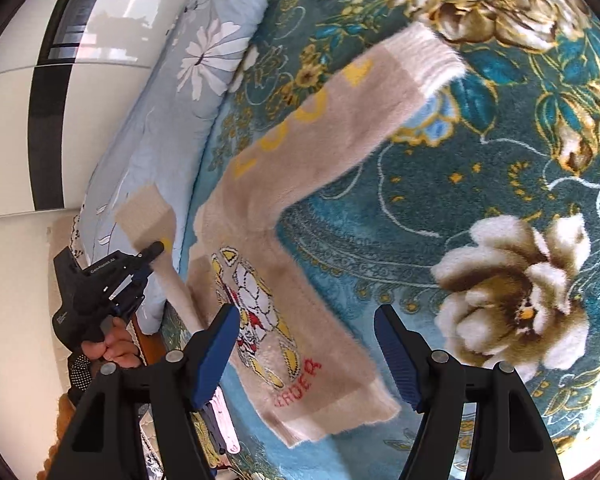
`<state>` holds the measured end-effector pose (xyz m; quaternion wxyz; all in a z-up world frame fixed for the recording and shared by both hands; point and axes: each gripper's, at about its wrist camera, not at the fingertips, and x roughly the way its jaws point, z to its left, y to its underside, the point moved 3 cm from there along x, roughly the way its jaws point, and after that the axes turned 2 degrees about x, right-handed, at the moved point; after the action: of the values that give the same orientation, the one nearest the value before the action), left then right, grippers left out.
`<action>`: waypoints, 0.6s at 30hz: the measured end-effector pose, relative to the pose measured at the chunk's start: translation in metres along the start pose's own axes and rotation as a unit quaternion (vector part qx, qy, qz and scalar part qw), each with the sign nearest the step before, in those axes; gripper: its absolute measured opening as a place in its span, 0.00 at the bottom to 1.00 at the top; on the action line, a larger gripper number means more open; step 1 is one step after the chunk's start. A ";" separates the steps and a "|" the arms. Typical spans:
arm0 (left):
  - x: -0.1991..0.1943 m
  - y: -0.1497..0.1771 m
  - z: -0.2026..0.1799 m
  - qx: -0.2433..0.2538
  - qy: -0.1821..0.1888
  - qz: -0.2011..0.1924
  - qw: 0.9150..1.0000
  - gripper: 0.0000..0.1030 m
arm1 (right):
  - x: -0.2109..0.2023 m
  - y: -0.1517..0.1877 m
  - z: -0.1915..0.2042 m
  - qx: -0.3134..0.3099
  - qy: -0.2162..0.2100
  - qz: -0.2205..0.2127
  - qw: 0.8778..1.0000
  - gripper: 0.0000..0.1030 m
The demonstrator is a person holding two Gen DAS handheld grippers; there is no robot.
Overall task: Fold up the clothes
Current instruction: 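Grasp a sleeve with the left gripper and fold it across the sweater body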
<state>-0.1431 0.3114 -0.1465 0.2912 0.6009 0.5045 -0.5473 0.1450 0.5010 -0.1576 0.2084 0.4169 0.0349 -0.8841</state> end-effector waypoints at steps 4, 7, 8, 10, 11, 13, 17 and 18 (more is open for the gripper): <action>0.039 0.012 -0.010 0.017 -0.053 0.040 0.998 0.10 | -0.011 -0.014 -0.028 0.030 0.001 -0.013 0.999 0.71; 0.057 0.019 -0.012 0.009 -0.072 0.068 0.995 0.13 | -0.015 -0.026 -0.045 0.055 0.000 -0.021 0.998 0.71; 0.058 0.020 -0.010 0.002 -0.071 0.072 0.995 0.18 | -0.016 -0.032 -0.050 0.066 0.005 -0.026 0.997 0.71; 0.057 0.024 -0.006 -0.018 -0.061 0.082 0.995 0.31 | -0.016 -0.044 -0.061 0.096 0.011 -0.035 0.995 0.71; 0.054 0.025 -0.004 -0.032 -0.051 0.088 0.994 0.36 | -0.015 -0.050 -0.066 0.118 0.005 -0.038 0.992 0.71; 0.046 0.030 -0.001 -0.059 -0.027 0.091 0.994 0.36 | -0.013 -0.064 -0.075 0.155 -0.019 -0.053 0.986 0.71; 0.012 0.050 0.016 -0.107 0.001 0.072 0.992 0.37 | -0.003 -0.092 -0.083 0.194 -0.043 -0.074 0.977 0.71; 0.004 0.057 0.023 -0.123 0.009 0.068 0.990 0.37 | 0.001 -0.099 -0.084 0.200 -0.045 -0.078 0.976 0.70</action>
<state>-0.0989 0.2731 -0.1668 0.3954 0.5983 0.5282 -0.4547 0.1654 0.6102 -0.2239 0.0523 0.4055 -0.1199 -0.9047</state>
